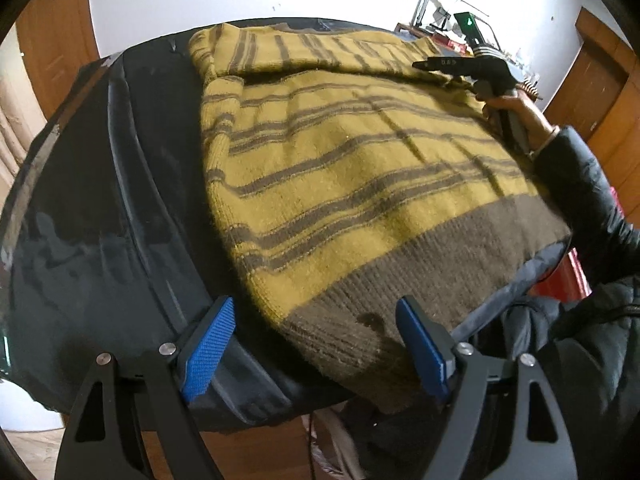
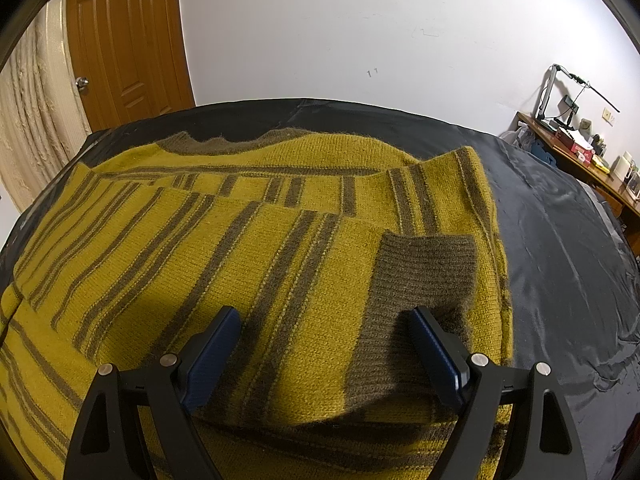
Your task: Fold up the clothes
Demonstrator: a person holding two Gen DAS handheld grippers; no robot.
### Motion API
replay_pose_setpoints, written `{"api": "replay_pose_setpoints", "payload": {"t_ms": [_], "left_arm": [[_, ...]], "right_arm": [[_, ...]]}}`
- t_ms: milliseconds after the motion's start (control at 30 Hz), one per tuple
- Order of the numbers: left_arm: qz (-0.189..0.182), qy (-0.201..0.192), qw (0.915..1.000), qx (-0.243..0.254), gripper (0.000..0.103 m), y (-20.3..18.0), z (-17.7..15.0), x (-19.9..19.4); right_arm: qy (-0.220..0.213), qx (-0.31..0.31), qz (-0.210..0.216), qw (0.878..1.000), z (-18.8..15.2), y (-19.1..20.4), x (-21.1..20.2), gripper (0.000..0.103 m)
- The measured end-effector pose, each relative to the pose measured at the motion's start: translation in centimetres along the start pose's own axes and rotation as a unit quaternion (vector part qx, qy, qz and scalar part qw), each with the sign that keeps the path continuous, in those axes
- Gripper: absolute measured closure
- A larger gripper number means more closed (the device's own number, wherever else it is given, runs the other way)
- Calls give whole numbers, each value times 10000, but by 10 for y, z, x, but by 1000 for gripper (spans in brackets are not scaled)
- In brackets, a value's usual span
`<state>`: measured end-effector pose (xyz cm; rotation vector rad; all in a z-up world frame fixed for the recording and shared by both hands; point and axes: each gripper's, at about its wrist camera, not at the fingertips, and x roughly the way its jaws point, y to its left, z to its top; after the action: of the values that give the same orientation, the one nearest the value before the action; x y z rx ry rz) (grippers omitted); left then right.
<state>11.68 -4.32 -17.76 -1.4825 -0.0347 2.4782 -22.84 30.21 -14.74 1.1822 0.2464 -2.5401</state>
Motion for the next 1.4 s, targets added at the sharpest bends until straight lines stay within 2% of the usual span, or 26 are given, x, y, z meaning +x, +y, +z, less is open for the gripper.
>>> {"api": "replay_pose_setpoints", "payload": {"t_ms": [133,233,533,667,767,833,1000,1133,1267,1300,1400], "left_arm": [[-73,-45,9998,164,19,-5,-1,4],[-194,-76,9996,182,18,-6,-1,5],[-372,-82,9993,-26,15,-2,3,8],[-624,-191,9976,-240,16,2,5,8],[-756,-255,9960,-395,16,3,7,10],[-787,-279,9953,-488,18,4,10,11],[-804,-252,9952,-502,16,5,12,12],[-847,-266,9950,-449,12,2,11,13],[-981,-334,9935,-467,4,1,11,16],[-1020,-343,9930,-486,1,0,12,16],[-985,-344,9933,-489,1,-2,14,18]], "right_arm": [[7,-4,25,10000,0,-1,1,14],[65,-117,254,9996,0,1,3,0],[107,-251,201,9994,0,4,2,0],[104,-245,212,9994,-1,4,3,0],[25,-235,386,9990,0,2,-1,1],[-179,-207,679,9973,-5,-3,-14,1],[-708,-210,959,9926,-35,-27,-69,1],[-896,-467,876,9910,-75,-46,-115,12],[-941,-887,362,9909,-116,-54,-151,15],[-880,-962,226,9912,-126,-57,-157,15],[-676,-1104,-86,9915,-154,-66,-171,15]]}}
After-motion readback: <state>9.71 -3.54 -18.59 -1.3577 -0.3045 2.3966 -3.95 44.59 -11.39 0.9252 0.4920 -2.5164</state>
